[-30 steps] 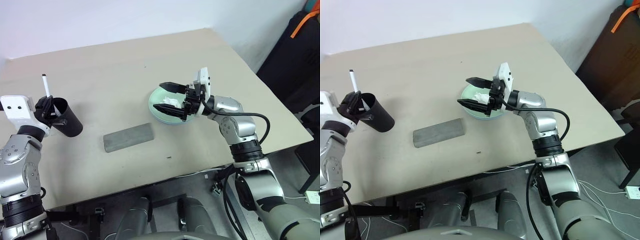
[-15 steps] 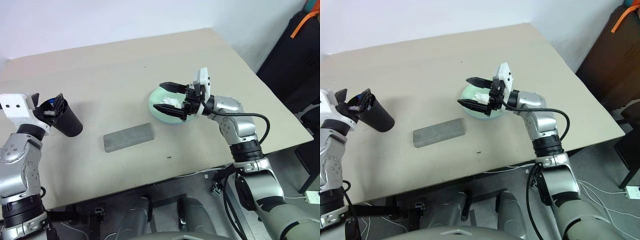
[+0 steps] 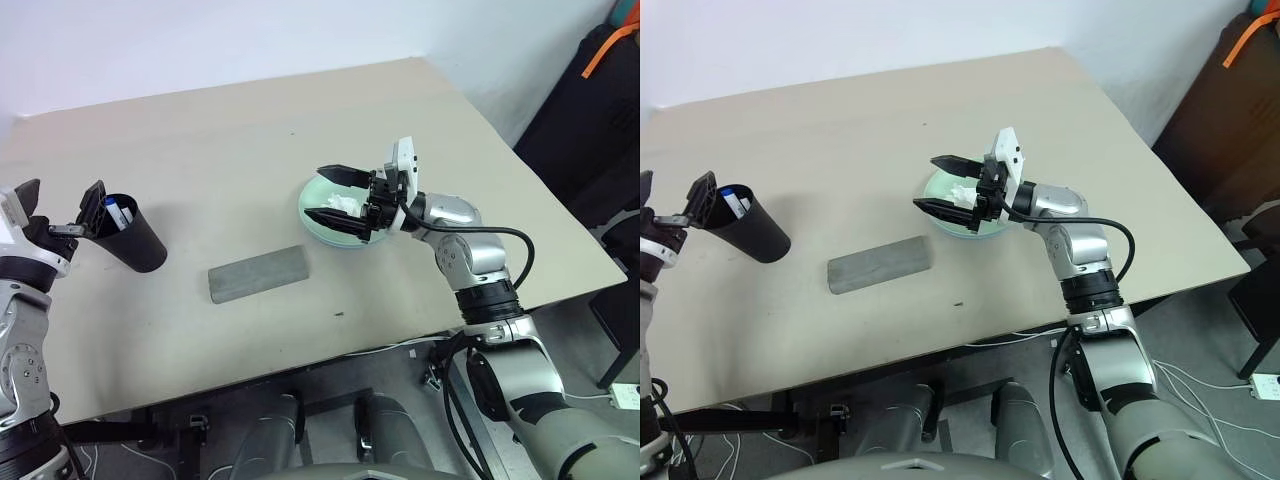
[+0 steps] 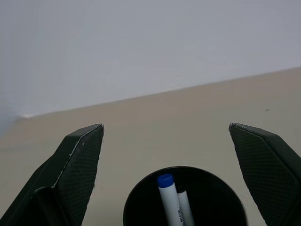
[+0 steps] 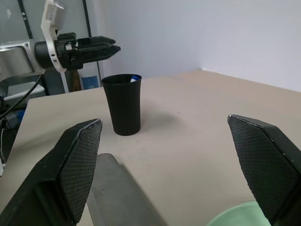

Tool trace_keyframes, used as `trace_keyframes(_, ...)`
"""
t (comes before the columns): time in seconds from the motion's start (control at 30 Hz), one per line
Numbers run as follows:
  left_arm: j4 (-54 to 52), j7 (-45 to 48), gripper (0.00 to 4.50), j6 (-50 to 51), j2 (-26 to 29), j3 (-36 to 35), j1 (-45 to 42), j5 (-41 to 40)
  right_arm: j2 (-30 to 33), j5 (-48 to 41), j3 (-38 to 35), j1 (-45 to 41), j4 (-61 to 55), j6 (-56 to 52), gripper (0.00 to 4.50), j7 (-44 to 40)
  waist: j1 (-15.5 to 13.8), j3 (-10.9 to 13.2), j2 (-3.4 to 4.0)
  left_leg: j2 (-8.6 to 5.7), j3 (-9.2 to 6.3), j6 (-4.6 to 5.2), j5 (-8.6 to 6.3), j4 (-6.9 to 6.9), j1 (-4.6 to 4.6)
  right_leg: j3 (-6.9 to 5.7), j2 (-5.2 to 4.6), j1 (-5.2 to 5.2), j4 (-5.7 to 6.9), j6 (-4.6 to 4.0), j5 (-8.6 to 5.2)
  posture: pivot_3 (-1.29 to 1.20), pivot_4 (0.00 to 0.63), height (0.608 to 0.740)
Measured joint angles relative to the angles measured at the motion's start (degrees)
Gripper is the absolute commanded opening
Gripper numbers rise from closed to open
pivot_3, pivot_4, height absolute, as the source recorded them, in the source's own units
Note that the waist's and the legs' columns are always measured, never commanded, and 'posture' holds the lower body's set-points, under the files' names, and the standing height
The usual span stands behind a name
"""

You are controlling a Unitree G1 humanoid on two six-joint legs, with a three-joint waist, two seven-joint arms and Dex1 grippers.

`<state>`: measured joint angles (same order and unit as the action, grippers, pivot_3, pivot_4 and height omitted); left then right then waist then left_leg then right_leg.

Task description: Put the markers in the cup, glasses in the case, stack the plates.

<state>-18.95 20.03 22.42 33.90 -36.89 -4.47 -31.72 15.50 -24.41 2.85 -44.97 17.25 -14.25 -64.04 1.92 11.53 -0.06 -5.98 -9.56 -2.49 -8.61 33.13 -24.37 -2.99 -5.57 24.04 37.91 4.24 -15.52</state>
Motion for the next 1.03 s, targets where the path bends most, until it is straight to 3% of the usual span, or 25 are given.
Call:
trace_keyframes(0.33,-7.3,9.5,4.47,1.7,2.4,-1.2,5.5,-10.0,0.5,-0.7,-1.2,0.0,0.0,0.0,4.50,-0.7,0.2,0.0,0.00,0.03,0.07,0.00,0.00,-0.02,-0.01,0.09,0.01,0.05,0.00,-0.04,-0.01,0.00,0.150,0.738)
trace_keyframes(0.53,-8.7,14.1,4.47,0.0,1.8,-1.2,10.8,-11.1,1.7,-1.8,-1.7,0.0,0.0,-0.2,4.50,-1.9,0.2,0.0,0.00,0.05,0.16,0.01,-0.01,-0.02,-0.01,0.18,0.01,0.09,0.00,-0.23,-0.09,0.00,0.150,0.738)
trace_keyframes(0.73,-8.4,22.1,4.47,-5.0,-2.8,0.2,14.0,-13.9,3.6,-4.4,-2.2,2.6,-4.5,-2.7,4.50,-2.8,0.0,0.0,-0.01,0.06,0.24,0.05,-0.03,-0.02,-0.04,0.28,0.00,0.14,-0.02,-0.28,-0.10,0.00,0.150,0.738)
trace_keyframes(1.03,-1.9,32.7,4.47,-8.8,-3.1,5.0,17.5,-12.8,6.9,-6.4,-2.2,10.6,-14.3,-7.4,4.50,-1.5,-1.1,0.0,-0.02,0.31,0.74,0.01,-0.13,0.02,-0.04,0.57,0.06,0.28,-0.04,-0.24,-0.13,0.00,0.150,0.738)
